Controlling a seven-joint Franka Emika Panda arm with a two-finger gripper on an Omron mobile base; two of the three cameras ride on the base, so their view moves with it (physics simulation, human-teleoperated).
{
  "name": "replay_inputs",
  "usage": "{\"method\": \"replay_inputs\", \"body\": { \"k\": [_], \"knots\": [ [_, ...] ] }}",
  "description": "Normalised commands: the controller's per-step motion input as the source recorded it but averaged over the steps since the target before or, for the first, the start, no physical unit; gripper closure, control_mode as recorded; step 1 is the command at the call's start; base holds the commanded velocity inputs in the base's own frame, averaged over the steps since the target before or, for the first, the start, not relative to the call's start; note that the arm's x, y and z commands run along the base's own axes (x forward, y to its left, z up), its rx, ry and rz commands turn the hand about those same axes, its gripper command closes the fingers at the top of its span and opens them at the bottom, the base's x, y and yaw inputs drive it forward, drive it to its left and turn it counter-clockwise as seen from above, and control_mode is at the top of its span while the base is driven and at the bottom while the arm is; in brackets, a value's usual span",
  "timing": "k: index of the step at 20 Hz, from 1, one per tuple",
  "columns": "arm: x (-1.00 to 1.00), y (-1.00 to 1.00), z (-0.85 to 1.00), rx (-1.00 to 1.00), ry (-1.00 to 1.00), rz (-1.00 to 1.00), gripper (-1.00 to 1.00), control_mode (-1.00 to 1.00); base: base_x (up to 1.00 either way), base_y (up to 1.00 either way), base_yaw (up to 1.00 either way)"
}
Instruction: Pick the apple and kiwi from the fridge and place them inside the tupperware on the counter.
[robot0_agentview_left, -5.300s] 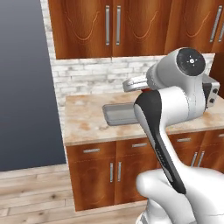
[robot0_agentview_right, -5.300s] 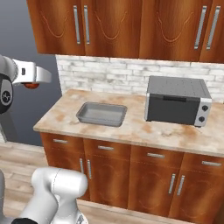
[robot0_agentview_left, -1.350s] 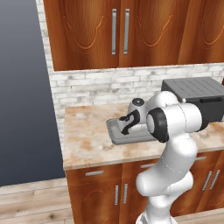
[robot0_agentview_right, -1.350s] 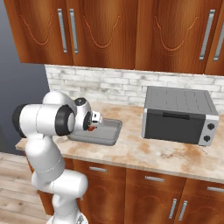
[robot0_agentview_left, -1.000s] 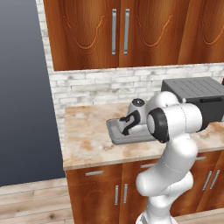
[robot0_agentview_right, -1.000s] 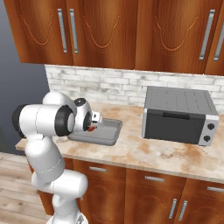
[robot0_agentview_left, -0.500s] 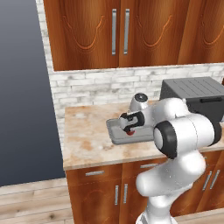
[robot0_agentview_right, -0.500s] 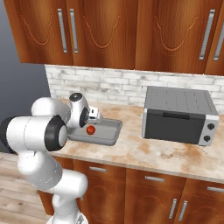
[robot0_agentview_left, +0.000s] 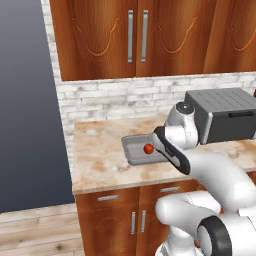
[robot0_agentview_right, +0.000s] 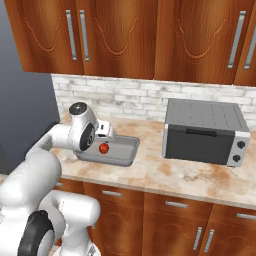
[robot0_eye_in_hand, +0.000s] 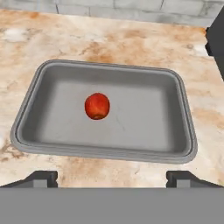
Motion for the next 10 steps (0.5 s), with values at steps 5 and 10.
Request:
{"method": "replay_inputs", "body": {
  "k": [5,10],
  "knots": [
    [-1.00,-0.09,1.00,0.00,-0.26,0.00,-1.00,-1.00,0.00,0.00,0.00],
    [-0.99,0.00,0.47,0.00,-0.12,0.01,-1.00,-1.00,0.00,0.00,0.00]
  ]
}}
